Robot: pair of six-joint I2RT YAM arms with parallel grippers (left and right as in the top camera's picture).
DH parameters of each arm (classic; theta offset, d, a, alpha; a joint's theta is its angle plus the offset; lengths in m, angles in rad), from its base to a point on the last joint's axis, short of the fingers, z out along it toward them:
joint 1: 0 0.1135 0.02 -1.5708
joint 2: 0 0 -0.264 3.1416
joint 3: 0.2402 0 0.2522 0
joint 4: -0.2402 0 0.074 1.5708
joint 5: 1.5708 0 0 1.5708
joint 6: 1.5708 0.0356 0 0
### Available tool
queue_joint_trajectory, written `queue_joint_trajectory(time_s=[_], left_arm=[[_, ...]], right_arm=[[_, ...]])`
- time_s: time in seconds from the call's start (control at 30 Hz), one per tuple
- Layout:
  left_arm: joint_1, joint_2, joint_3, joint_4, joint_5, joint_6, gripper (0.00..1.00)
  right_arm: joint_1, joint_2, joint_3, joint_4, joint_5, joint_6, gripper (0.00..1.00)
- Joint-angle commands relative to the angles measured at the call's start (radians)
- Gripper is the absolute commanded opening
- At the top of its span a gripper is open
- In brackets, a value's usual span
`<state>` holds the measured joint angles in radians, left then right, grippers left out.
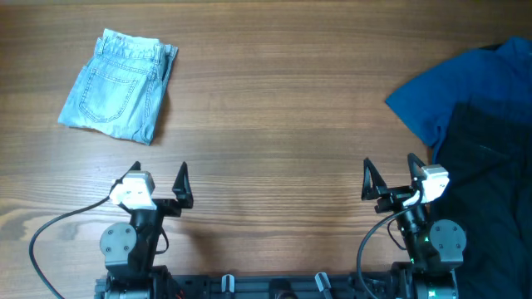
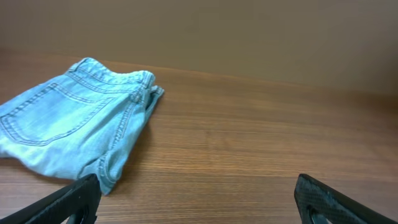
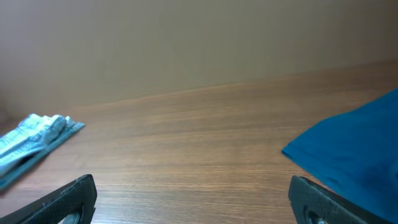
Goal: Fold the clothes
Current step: 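Reach the right gripper to the dark shorts and grasp their waistband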
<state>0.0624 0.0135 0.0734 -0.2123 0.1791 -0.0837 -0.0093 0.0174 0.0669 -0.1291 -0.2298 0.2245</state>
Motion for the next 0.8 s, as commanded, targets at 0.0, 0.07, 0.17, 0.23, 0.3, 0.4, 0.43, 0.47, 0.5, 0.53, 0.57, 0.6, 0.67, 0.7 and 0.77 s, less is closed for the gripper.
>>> queue_joint_trajectory(time_s=[0.0, 0.07, 0.17, 0.23, 0.3, 0.4, 0.43, 0.47, 0.5, 0.53, 0.57, 0.6, 0.67, 0.7, 0.77], left_arm=[[-0.006, -0.011, 0.017, 0.012, 0.064, -0.08, 1.0], [-0.005, -0.004, 0.08, 0.011, 0.064, -0.208, 1.0], [-0.005, 0.081, 0.221, -0.047, 0.036, -0.243, 0.99], [-0.005, 0.209, 0.335, -0.141, 0.01, -0.243, 1.0], [-0.006, 0.4, 0.483, -0.246, 0.014, -0.243, 0.99], [-0.006, 0.669, 0.727, -0.422, 0.014, -0.242, 1.0], [-0.006, 0.746, 0.808, -0.487, 0.014, -0.242, 1.0], [-0.006, 0.816, 0.887, -0.55, 0.014, -0.242, 1.0], [-0.006, 0.888, 0.965, -0.61, 0.014, -0.242, 1.0], [-0.006, 0.979, 1.064, -0.685, 0.014, -0.238, 1.0], [-0.006, 1.042, 1.127, -0.738, 0.014, -0.235, 1.0], [-0.006, 1.088, 1.167, -0.764, 0.014, -0.235, 1.0], [-0.006, 1.158, 1.209, -0.789, 0.018, -0.239, 1.0], [-0.006, 1.185, 1.21, -0.792, 0.051, -0.239, 1.0], [-0.006, 1.217, 1.21, -0.804, 0.098, -0.238, 1.0]], right_arm=[[-0.002, -0.006, 0.015, 0.043, -0.182, 0.038, 1.0], [-0.002, 0.015, 0.068, 0.038, -0.245, 0.04, 1.0], [-0.002, 0.14, 0.206, -0.026, -0.288, 0.038, 1.0], [-0.002, 0.288, 0.335, -0.125, -0.287, 0.036, 1.0], [-0.002, 0.503, 0.515, -0.279, -0.286, -0.002, 1.0], [-0.002, 0.796, 0.795, -0.534, -0.22, -0.071, 1.0], [-0.002, 0.854, 0.856, -0.588, -0.2, -0.091, 1.0], [-0.002, 0.943, 0.956, -0.671, -0.172, -0.124, 1.0], [-0.002, 1.031, 1.051, -0.742, -0.157, -0.161, 1.0], [-0.002, 1.116, 1.136, -0.795, -0.159, -0.176, 0.99], [-0.002, 1.17, 1.186, -0.819, -0.165, -0.167, 1.0], [-0.002, 1.22, 1.226, -0.841, -0.175, -0.166, 1.0], [-0.007, 1.312, 1.28, -0.863, -0.166, -0.162, 1.0], [-0.02, 1.347, 1.29, -0.863, -0.157, -0.122, 1.0], [-0.074, 1.41, 1.297, -0.846, -0.119, -0.024, 0.99]])
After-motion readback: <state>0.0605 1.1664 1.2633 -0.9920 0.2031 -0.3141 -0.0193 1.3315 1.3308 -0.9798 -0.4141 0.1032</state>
